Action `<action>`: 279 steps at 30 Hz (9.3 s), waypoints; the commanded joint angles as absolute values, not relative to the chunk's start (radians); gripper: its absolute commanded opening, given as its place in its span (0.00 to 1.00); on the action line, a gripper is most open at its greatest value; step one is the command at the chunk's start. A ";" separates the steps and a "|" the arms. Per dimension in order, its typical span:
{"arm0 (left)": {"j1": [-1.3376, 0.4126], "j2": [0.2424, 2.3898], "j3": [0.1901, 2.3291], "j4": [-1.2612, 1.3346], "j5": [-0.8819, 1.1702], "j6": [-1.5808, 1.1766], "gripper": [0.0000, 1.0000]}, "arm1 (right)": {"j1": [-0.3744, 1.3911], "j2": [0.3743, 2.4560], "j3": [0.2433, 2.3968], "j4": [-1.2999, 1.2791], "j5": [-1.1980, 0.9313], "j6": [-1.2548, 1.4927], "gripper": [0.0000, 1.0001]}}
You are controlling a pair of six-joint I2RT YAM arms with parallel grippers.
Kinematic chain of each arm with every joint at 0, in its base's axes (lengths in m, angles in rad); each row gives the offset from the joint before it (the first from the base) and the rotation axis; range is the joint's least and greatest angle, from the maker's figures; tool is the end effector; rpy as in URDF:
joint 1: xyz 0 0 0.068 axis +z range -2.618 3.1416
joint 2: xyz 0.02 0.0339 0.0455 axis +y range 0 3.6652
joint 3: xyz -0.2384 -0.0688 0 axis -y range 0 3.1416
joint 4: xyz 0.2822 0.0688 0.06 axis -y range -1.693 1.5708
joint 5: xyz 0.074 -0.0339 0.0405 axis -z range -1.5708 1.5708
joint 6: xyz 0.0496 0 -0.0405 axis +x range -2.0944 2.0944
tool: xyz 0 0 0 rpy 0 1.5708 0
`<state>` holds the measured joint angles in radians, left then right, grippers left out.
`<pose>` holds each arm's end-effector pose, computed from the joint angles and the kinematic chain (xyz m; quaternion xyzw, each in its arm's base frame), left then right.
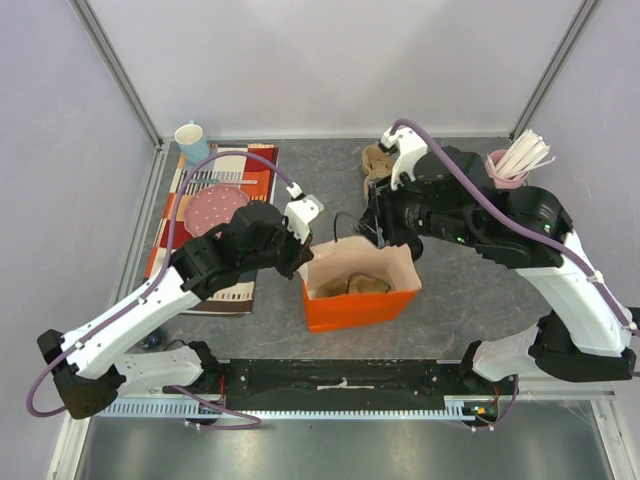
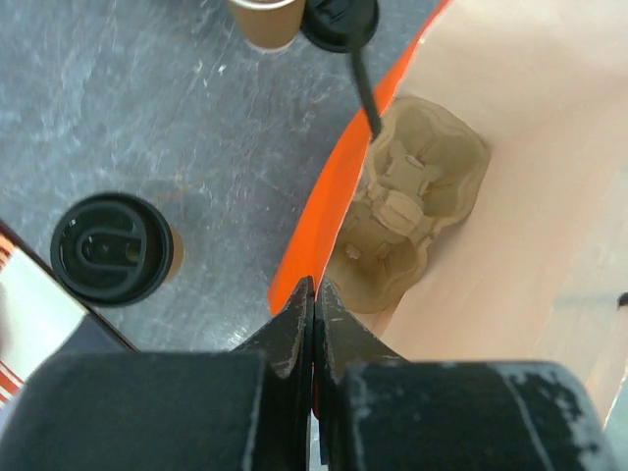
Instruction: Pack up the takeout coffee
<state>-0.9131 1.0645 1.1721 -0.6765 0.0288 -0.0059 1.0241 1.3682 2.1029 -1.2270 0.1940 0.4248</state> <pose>0.1716 -0.2245 0.3454 0.3905 0.7853 -0.2243 0.4248 0.1378 0.2080 0.5227 -0.2046 0.8307 0.2765 0.4378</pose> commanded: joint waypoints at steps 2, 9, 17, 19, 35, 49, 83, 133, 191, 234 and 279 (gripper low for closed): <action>-0.873 1.088 1.201 -0.655 0.017 -0.190 0.02 | 1.023 1.405 2.065 -1.345 0.107 0.442 0.39; -0.873 1.039 1.149 -0.603 0.047 -0.114 0.02 | 1.013 1.404 1.807 -1.295 0.084 0.391 0.23; -0.874 1.029 1.120 -0.592 0.115 -0.084 0.02 | 0.954 1.454 1.848 -1.236 0.002 0.367 0.26; -0.874 1.035 1.120 -0.591 0.091 -0.074 0.02 | 0.948 1.431 1.888 -1.195 -0.078 0.333 0.40; -0.874 1.042 1.108 -0.577 0.094 -0.032 0.02 | 0.891 1.282 1.873 -1.069 -0.259 0.374 0.85; -0.873 1.026 1.101 -0.569 0.101 -0.018 0.02 | 0.841 1.335 1.623 -1.108 -0.115 0.356 0.00; -0.816 1.088 1.161 -0.565 0.224 0.093 0.02 | 0.986 1.210 1.215 -1.017 -0.210 -0.456 0.00; -0.793 1.012 1.114 -0.591 0.449 0.250 0.02 | 0.963 1.542 1.167 -0.989 -0.006 -0.416 0.00; -0.792 1.374 1.407 -0.786 0.357 0.690 0.02 | 1.011 1.232 1.035 -0.994 0.123 -0.252 0.00; -0.862 1.166 1.376 -0.796 0.115 0.446 0.02 | 1.075 1.273 1.207 -1.000 0.098 -0.123 0.00; -0.776 1.112 1.203 -0.693 0.205 0.032 0.02 | 1.118 1.002 1.355 -0.910 0.101 0.690 0.67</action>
<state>-0.8627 1.0813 1.1614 -0.5041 0.1482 0.1730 1.1194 1.1053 1.3663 -0.9680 0.1181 0.6590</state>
